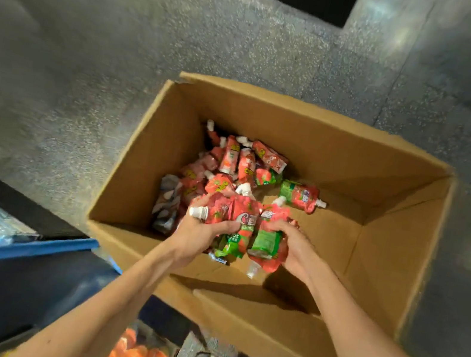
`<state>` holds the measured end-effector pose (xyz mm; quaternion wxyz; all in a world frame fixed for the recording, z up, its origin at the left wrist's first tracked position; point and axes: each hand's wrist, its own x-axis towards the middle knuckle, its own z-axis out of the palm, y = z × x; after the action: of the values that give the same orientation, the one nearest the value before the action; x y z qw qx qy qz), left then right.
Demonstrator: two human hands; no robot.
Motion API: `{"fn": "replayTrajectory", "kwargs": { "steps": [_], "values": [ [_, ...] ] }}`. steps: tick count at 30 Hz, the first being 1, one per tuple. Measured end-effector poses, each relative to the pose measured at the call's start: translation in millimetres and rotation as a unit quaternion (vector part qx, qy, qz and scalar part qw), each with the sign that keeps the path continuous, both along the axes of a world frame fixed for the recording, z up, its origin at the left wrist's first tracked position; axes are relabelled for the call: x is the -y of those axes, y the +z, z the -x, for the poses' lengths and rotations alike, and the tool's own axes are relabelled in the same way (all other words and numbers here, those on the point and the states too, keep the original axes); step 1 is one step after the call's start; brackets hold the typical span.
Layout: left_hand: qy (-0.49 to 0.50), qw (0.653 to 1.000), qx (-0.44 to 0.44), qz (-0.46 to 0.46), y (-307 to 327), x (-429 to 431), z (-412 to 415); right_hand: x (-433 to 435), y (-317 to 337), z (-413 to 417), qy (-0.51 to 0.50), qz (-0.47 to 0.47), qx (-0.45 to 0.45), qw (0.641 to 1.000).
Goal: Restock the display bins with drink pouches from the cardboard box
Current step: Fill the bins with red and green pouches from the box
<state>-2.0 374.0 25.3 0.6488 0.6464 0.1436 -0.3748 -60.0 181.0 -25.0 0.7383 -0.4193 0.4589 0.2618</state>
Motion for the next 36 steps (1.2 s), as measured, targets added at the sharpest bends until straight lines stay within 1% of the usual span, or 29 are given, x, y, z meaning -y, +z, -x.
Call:
{"fn": "replayTrajectory", "kwargs": {
  "steps": [4, 5, 7, 8, 9, 10, 11, 12, 13, 14, 15, 17, 19, 21, 23, 26, 28, 33, 36],
  "values": [
    [0.056, 0.997, 0.032, 0.041, 64.7, -39.9, 27.0, -37.3, 70.0, 2.1, 0.008, 0.006, 0.102, 0.995],
    [0.076, 0.995, 0.048, 0.044, 88.0, -55.6, 38.6, -54.6, 95.7, 4.6, 0.026, 0.004, 0.133, 0.991],
    [0.097, 0.992, 0.054, 0.064, 116.7, -75.0, 49.4, -76.0, 125.2, 2.6, 0.053, 0.002, 0.177, 0.983],
    [0.103, 0.989, 0.074, 0.071, 132.2, -91.0, 59.6, -90.2, 141.0, 3.9, 0.068, 0.002, 0.203, 0.977],
    [0.106, 0.987, 0.100, 0.068, 143.3, -106.7, 67.8, -99.4, 151.0, 6.0, 0.090, 0.023, 0.218, 0.972],
    [0.109, 0.984, 0.126, 0.058, 150.0, -120.6, 78.1, -99.6, 151.8, 10.8, 0.155, 0.079, 0.218, 0.960],
    [0.114, 0.979, 0.161, 0.042, 153.0, -131.2, 88.6, -89.2, 147.4, 20.7, 0.228, 0.165, 0.196, 0.939],
    [0.117, 0.971, 0.208, 0.022, 149.5, -138.1, 98.0, -67.5, 128.7, 34.3, 0.289, 0.292, 0.171, 0.895],
    [0.116, 0.962, 0.246, 0.007, 138.7, -145.3, 103.7, -40.8, 103.7, 46.5, 0.301, 0.403, 0.129, 0.855],
    [0.138, 0.954, 0.267, -0.006, 134.5, -153.0, 104.2, -17.1, 82.4, 48.4, 0.302, 0.476, 0.111, 0.818],
    [0.165, 0.943, 0.288, -0.012, 119.6, -157.8, 102.1, 0.4, 68.8, 47.3, 0.305, 0.528, 0.103, 0.786],
    [0.168, 0.942, 0.282, -0.069, 80.4, -150.7, 114.3, 27.5, 55.2, 70.8, 0.288, 0.551, 0.063, 0.781],
    [0.150, 0.951, 0.259, -0.072, 56.8, -126.1, 137.3, 36.7, 56.4, 80.8, 0.306, 0.565, 0.059, 0.764],
    [0.077, 0.957, 0.261, -0.095, 51.0, -102.6, 148.6, 39.4, 59.2, 89.3, 0.316, 0.566, 0.048, 0.760],
    [0.033, 0.951, 0.284, -0.119, 39.9, -82.7, 147.0, 48.5, 56.5, 104.6, 0.285, 0.557, 0.040, 0.779],
    [0.002, 0.948, 0.295, -0.123, 36.5, -63.6, 137.5, 65.7, 49.2, 121.6, 0.251, 0.536, 0.025, 0.805],
    [-0.019, 0.943, 0.302, -0.139, 37.6, -51.3, 130.4, 74.6, 45.4, 126.2, 0.239, 0.527, 0.018, 0.815],
    [-0.027, 0.928, 0.347, -0.130, 47.1, -22.8, 111.3, 91.8, 31.1, 152.3, 0.204, 0.532, -0.002, 0.822],
    [-0.059, 0.931, 0.330, -0.144, 42.8, -14.2, 109.0, 111.1, 34.4, 161.1, 0.192, 0.536, -0.039, 0.821]
  ]
}}
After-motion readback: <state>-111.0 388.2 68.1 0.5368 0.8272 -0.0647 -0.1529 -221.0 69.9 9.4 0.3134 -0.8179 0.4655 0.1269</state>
